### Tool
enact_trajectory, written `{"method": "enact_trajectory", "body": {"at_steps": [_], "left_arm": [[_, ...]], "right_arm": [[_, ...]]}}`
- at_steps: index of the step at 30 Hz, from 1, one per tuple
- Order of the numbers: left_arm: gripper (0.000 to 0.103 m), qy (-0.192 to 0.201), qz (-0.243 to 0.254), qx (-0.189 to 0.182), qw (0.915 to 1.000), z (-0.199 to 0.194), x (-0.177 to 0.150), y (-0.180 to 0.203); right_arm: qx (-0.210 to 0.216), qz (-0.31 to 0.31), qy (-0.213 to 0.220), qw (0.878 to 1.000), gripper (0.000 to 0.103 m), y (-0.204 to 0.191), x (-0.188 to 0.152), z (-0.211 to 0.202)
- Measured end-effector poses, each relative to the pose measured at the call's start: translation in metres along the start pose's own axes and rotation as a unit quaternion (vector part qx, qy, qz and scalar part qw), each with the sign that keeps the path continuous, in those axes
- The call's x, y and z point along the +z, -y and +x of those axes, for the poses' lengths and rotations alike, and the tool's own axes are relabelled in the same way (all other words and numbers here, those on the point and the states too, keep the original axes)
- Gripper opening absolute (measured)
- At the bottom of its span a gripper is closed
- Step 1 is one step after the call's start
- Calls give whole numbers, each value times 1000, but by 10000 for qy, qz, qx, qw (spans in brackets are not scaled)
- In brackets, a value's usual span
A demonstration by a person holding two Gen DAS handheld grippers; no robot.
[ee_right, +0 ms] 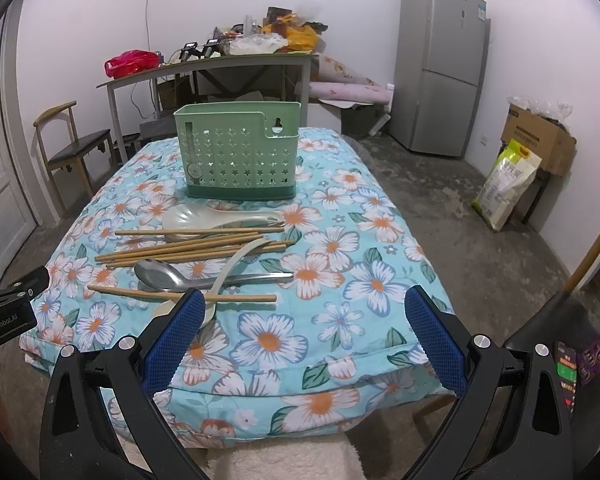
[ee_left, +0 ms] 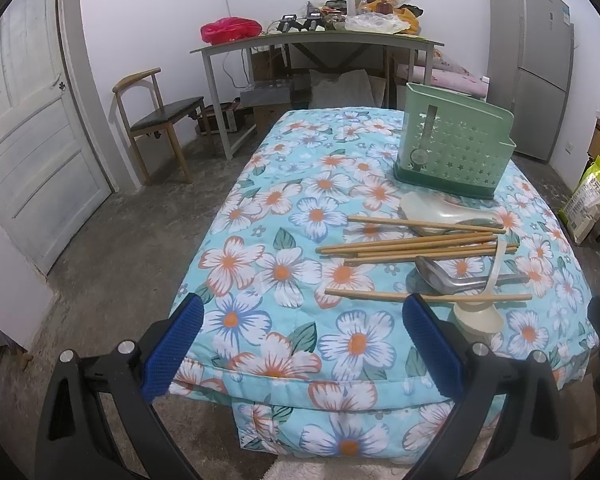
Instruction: Organize utensils
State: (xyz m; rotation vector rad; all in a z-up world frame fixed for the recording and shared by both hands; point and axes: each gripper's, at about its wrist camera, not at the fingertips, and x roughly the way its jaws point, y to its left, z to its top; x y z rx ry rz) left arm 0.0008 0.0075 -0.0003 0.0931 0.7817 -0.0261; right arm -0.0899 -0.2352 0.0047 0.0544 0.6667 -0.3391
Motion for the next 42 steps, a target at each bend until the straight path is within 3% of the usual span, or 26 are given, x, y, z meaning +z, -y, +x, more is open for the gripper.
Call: {"method": "enact_trajectory", "body": {"at_steps": [33,42], "left_arm": [[97,-101,22,71,9999,10,-2,-4],[97,-400,261,-201,9987,32,-5,8]], "right_arm": [[-15,19,-71,10000,95,-2,-1,4],[-67,35,-326,9994,95,-2,-3,22]]}}
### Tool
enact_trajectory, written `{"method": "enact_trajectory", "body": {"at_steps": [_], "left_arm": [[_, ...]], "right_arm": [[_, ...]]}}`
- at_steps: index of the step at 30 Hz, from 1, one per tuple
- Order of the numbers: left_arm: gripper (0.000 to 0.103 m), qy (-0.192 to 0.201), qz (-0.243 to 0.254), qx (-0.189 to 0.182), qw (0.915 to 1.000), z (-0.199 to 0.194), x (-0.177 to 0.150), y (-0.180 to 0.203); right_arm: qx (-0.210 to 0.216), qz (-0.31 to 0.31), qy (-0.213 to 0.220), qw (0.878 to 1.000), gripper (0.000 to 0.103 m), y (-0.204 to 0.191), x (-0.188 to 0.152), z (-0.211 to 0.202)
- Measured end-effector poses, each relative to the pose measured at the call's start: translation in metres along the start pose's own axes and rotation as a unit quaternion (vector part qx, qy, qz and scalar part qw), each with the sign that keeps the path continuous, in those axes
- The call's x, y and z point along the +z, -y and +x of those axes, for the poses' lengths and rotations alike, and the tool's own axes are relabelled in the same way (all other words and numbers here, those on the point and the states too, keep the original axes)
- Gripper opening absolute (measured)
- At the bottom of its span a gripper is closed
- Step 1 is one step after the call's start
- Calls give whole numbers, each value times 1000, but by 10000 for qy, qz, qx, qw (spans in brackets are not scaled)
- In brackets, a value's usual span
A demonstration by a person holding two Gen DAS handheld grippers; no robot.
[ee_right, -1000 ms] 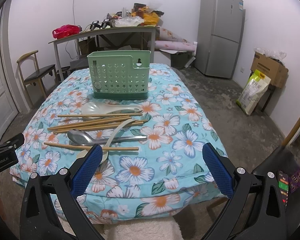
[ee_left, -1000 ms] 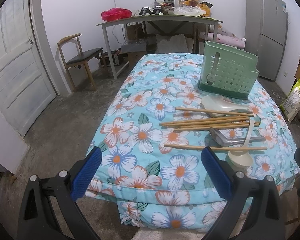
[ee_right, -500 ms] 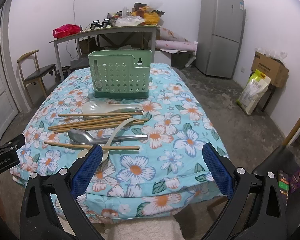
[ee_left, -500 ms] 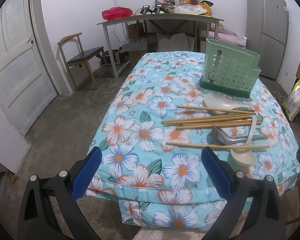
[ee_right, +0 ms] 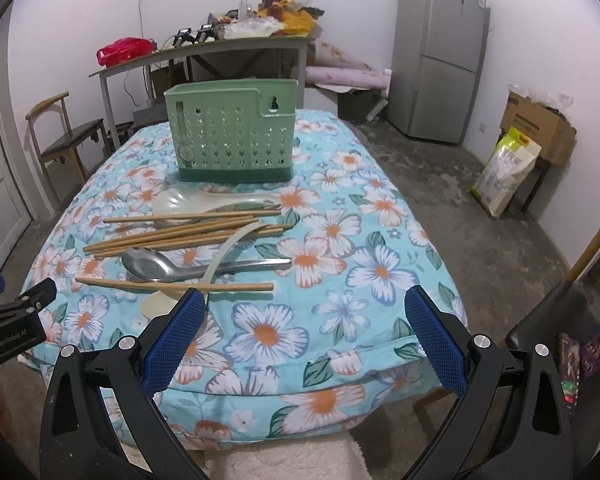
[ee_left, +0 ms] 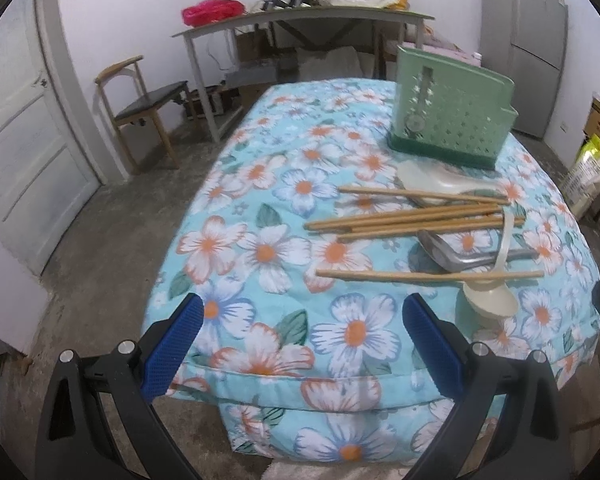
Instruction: Organize utensils
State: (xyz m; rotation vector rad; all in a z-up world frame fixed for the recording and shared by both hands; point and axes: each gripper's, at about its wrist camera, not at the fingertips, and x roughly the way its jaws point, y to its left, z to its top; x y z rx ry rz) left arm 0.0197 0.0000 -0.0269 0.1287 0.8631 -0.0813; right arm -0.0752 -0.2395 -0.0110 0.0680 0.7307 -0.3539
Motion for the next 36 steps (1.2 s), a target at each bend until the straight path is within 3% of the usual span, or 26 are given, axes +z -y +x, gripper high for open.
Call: {"method": "enact_trajectory", "body": {"at_steps": [9,16,20,23,25,27,31,33,36], "left_arm": [[97,-151,88,-635,9978,25,9,11],[98,16,-72,-1580,9874,28,21,12],[97,-44,-93,-1845,9828,35,27,18],[97,-46,211,-1820,9831,39,27,24],[97,-33,702,-1684,9832,42,25,30],[98,-116,1373,-1345,9813,50,19,39],[98,-468,2391,-657,9676,78,5,55],[99,-403,2449,-655,9665,83,10,57],[99,-299,2195,-645,9730,87,32,54]], "right_arm": [[99,-42,-216,9997,95,0,0,26],[293,-143,-324,9989,95,1,2,48],[345,-140,-380,9986,95,5,2,60],[338,-103,-390,9986,95,10,4,66],[297,-70,-383,9988,95,14,5,71],[308,12,-424,9986,95,19,6,76],[375,153,-540,9977,95,25,6,86],[383,164,-545,9976,95,26,7,89],[375,175,-524,9978,95,28,8,91]]}}
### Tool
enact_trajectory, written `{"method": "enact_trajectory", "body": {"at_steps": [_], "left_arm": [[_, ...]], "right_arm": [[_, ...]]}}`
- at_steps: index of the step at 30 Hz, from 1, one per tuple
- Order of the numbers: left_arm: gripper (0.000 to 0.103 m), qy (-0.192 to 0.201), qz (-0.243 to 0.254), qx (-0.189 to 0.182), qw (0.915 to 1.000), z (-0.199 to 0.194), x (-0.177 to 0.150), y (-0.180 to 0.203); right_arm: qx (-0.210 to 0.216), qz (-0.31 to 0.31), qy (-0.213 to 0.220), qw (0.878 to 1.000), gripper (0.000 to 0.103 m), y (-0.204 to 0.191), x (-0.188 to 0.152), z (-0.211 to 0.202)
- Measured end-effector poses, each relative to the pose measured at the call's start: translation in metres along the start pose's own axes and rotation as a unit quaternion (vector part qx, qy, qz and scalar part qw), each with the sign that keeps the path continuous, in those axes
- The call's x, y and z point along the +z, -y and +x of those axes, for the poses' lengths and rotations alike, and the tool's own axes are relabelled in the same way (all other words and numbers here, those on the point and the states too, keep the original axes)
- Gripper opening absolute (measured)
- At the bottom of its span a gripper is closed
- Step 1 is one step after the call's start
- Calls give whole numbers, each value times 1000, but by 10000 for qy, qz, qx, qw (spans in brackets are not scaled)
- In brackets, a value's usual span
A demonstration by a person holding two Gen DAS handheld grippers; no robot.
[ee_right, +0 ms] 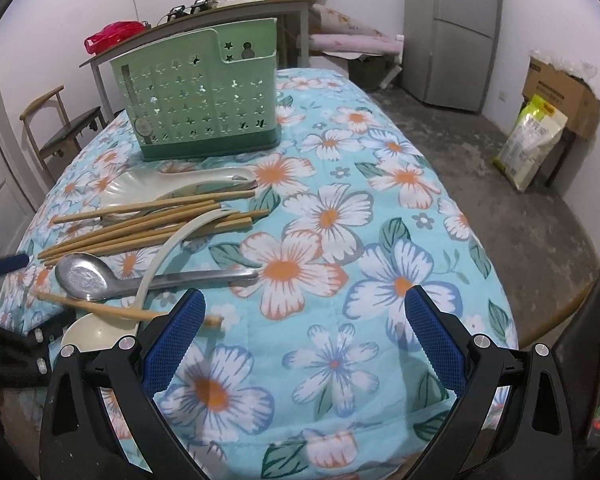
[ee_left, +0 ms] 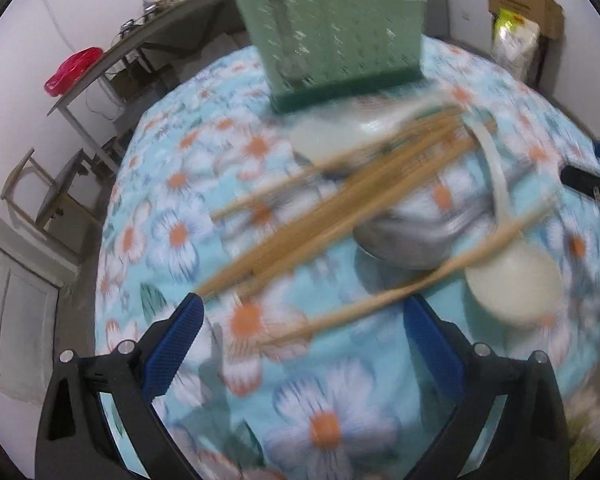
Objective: Organize utensils
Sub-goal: 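Move the left gripper down toward the white plastic ladle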
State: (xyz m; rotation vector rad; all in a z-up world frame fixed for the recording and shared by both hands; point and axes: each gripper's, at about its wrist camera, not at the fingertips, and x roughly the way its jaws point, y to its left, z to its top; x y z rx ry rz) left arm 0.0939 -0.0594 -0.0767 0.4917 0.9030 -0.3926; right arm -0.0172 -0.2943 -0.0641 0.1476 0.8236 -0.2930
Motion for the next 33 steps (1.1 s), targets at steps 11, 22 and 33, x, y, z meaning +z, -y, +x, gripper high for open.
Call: {"method": "enact_trajectory", "body": {"at_steps": [11,22,33], "left_arm": [[99,438,-1514,-460,9864,11,47,-46],[86,660,-1512,-1853,9687,-42,14,-42],[63,-924,-2919,-4338,8474,-3,-34,-1]], "right_arm": [[39,101,-175,9998,95,6,4,14],[160,310,-86,9994,95,17,5,13],[338,418,87,9985,95,21,0,-9]]}}
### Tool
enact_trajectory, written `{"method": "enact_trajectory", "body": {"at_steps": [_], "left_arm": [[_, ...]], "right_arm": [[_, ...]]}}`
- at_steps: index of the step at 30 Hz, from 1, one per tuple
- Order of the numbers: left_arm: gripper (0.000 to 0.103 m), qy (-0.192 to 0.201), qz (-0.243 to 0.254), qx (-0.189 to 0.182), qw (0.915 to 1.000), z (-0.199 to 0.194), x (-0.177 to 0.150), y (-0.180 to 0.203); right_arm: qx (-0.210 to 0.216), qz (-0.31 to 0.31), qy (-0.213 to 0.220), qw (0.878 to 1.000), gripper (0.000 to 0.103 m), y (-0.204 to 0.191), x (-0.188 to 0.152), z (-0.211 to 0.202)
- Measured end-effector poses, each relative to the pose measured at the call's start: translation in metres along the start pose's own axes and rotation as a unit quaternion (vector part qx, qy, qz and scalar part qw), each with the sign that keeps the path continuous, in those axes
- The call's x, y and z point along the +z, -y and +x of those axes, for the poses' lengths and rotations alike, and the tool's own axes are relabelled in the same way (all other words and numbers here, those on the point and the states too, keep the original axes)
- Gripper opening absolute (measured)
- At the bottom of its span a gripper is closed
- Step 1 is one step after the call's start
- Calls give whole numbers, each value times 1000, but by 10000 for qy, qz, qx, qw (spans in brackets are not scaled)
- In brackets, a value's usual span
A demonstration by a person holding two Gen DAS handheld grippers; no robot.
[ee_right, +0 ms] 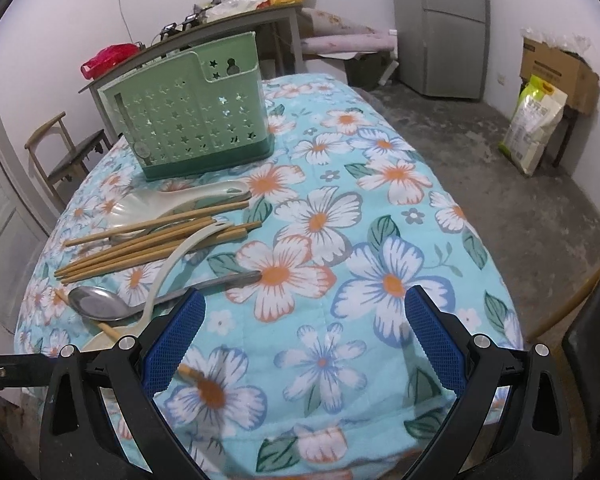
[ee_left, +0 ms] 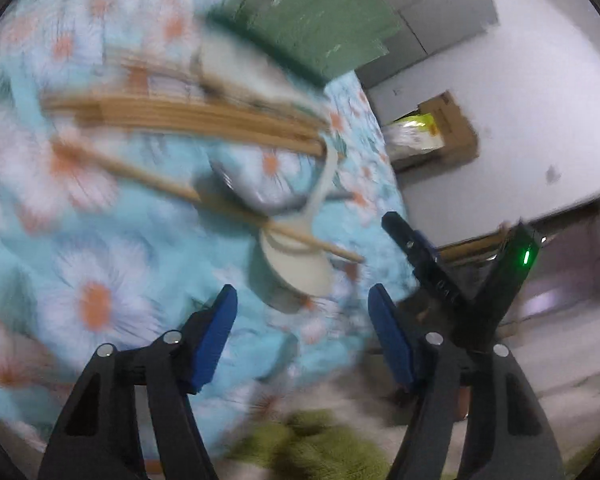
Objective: Organize utensils
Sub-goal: 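Move the left gripper down toward the white plastic ladle, then grasp and lift the white ladle with the left gripper while the right grasps a metal spoon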
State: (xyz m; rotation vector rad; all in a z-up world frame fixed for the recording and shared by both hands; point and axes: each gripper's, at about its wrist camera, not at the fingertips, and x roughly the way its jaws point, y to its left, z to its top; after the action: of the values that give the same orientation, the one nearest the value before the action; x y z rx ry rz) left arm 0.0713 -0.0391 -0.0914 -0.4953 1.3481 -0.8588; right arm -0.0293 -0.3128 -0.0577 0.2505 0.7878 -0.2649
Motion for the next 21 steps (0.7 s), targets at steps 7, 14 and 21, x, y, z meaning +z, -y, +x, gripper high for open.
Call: {"method": "enact_trajectory", "body": {"at_steps": [7,14,21], "left_arm": [[38,-204,-1332,-678,9886,24,3,-28],[18,-159,-1704,-820,9818,38,2,-20],[3,194,-838,-460,9952,32,20,22]], "right_arm": [[-88,152,157,9997,95,10,-4,-16],[-127,193,287,9993,95,15,-6,-27],[-182,274,416,9986,95,20,-4,-34]]}}
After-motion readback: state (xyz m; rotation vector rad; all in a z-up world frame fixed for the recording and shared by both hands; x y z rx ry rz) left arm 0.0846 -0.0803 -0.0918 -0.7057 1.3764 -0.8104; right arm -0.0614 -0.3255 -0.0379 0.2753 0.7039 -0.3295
